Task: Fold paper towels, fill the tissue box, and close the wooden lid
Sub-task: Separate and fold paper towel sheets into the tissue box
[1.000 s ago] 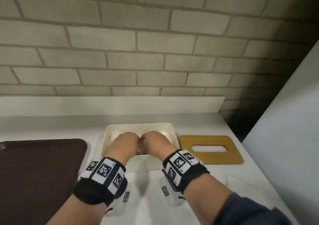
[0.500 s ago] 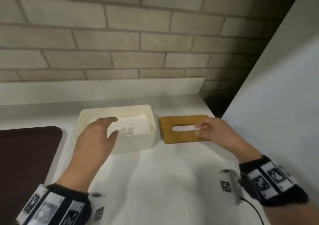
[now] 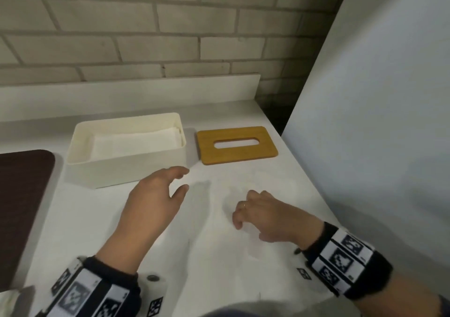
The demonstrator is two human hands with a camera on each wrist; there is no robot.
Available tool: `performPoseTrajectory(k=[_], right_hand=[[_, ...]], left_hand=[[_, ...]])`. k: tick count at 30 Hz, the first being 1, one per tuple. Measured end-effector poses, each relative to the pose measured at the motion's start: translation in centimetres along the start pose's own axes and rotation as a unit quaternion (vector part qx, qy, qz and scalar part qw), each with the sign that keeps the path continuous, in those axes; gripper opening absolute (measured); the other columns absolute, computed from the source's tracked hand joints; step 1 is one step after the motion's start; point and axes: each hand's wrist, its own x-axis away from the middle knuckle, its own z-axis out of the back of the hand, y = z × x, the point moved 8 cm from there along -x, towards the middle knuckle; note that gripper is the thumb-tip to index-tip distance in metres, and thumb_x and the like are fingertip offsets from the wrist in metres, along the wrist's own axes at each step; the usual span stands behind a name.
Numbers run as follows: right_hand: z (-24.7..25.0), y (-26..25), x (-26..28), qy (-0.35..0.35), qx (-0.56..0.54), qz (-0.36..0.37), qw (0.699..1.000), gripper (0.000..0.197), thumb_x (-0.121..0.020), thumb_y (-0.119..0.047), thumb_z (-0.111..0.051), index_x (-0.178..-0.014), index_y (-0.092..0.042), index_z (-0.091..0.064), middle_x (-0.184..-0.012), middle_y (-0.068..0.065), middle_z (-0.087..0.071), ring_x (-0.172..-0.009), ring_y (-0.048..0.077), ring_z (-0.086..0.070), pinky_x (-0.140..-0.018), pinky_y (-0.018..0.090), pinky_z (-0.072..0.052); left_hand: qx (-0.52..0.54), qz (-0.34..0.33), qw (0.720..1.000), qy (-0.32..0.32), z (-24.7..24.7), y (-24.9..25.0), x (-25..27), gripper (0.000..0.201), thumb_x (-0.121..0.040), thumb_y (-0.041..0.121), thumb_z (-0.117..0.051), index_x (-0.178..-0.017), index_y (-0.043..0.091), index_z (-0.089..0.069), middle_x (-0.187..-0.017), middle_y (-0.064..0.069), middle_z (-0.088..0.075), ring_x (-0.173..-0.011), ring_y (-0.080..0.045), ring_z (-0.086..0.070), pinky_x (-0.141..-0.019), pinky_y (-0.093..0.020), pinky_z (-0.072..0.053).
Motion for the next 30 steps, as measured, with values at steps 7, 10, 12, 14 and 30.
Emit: performPoseTrajectory(k=[7,10,12,14,30], right_hand=[[0.1,1.8,0.7,-0.028,0.055,-0.005,0.998,0.018,-0.08,-0.009,-0.058,-0.092,-0.018,-0.069,-0.093,-0.002,-0.063,-0.094,0.015,-0.043,-0.077,0.025,-0.02],[4.2,4.2,1.6,0.038,-0.094,-0.113,0.988,0.014,-0.084,-0.024,-0.064,-0.094,-0.016,-0.067,-0.083,-0.005,-0.055,-0.082,0.011,-0.046,-0.073,0.025,-0.033],[7.9,5.2,2.8,0.141,-0.25,-0.156,0.945,0.012,-0.083,-0.022,-0.069,-0.087,-0.011,-0.067,-0.075,-0.002,-0.06,-0.07,0.012,-0.056,-0.066,0.026,-0.043],[10.5,5.2,3.6,0.237,-0.444,-0.157,0.85,0.014,-0.082,-0.014,-0.071,-0.095,-0.014,-0.07,-0.082,-0.003,-0.073,-0.07,0.01,-0.069,-0.064,0.02,-0.053],[1.9,0.8,-2.0,0.087,-0.217,-0.298,0.925,0.06,-0.085,-0.042,-0.063,-0.128,-0.01,-0.037,-0.122,0.009,-0.052,-0.112,0.023,-0.053,-0.091,0.031,-0.045]], left_hand=[[0.05,-0.018,0.998,-0.025,-1.5,0.0,0.4,0.024,-0.09,0.029,-0.061,-0.113,0.037,-0.063,-0.107,0.018,-0.066,-0.095,-0.003,-0.057,-0.082,-0.024,-0.043],[0.174,-0.017,0.984,-0.023,-1.8,0.3,0.6,0.013,-0.087,0.038,-0.063,-0.099,0.041,-0.064,-0.099,0.022,-0.068,-0.095,0.004,-0.062,-0.091,-0.023,-0.049],[0.295,-0.014,0.954,-0.046,-1.9,1.1,0.7,0.033,-0.077,0.06,-0.063,-0.103,0.04,-0.064,-0.1,0.018,-0.071,-0.098,0.006,-0.062,-0.091,-0.019,-0.048],[0.394,-0.048,0.915,-0.071,-1.9,2.6,0.7,0.073,-0.059,0.08,-0.062,-0.116,0.034,-0.06,-0.11,0.012,-0.071,-0.106,0.001,-0.062,-0.091,-0.017,-0.048],[0.478,0.155,0.862,0.068,3.3,-6.4,1.2,0.042,-0.087,-0.012,-0.054,-0.125,0.005,-0.058,-0.113,-0.018,-0.064,-0.109,-0.041,-0.058,-0.096,-0.042,-0.042]])
